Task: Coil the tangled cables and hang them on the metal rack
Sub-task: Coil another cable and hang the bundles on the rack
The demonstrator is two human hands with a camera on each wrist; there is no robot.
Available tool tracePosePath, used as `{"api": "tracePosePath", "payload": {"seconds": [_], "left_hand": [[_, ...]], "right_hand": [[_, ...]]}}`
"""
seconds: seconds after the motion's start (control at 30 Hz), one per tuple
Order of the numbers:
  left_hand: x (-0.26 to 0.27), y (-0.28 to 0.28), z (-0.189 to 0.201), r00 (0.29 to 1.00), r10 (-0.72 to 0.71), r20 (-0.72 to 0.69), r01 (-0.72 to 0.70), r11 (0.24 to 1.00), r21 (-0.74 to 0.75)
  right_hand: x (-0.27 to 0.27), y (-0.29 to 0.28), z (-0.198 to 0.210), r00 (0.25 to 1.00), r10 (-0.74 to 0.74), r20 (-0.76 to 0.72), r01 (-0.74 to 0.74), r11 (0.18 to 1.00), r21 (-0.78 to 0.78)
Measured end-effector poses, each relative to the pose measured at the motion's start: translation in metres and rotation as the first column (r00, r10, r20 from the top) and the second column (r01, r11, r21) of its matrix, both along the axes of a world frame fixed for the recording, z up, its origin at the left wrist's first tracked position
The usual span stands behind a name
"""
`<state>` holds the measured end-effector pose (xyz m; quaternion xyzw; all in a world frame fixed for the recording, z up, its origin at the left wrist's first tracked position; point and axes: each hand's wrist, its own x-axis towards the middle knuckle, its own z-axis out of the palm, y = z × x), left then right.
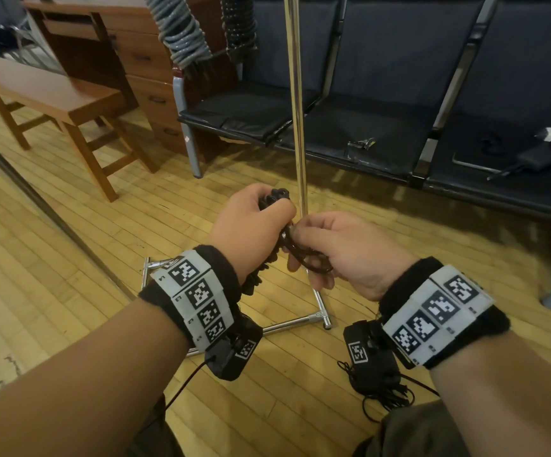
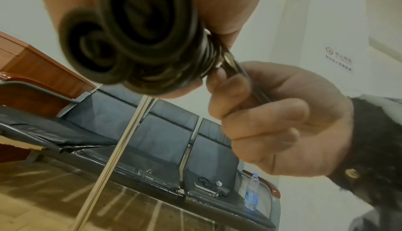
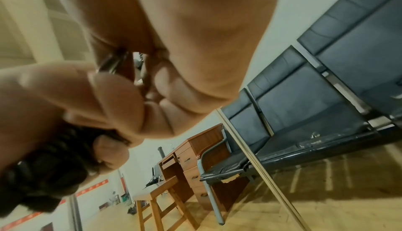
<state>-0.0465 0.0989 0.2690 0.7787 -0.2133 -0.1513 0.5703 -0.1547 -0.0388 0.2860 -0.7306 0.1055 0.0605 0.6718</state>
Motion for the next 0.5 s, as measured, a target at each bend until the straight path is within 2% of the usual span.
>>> {"api": "tracePosePath", "payload": {"seconds": [0.1, 0.27, 0.37, 0.5], "left_hand": [[0.003, -0.001, -0.001, 1.000, -0.011, -0.011, 0.011, 1.000, -0.013], [0.013, 0.003, -0.007, 0.987, 0.039, -0.158, -0.052, 0.996, -0.078], [0.019, 0.005, -0.015, 0.955, 0.106, -0.276, -0.143, 0.983, -0.117], [0.025, 0.008, -0.026, 0.934, 0.169, -0.314, -0.204, 0.976, -0.082]], "right_hand": [[0.000, 0.008, 0.003, 0.998, 0.068, 0.009, -0.068, 0.998, -0.019], [-0.002, 0.014, 0.006, 0.995, 0.093, 0.032, -0.080, 0.957, -0.279], [-0.004, 0.022, 0.006, 0.986, 0.162, 0.032, -0.130, 0.882, -0.453], [-0.003, 0.027, 0.005, 0.970, 0.240, 0.037, -0.172, 0.787, -0.593]]}}
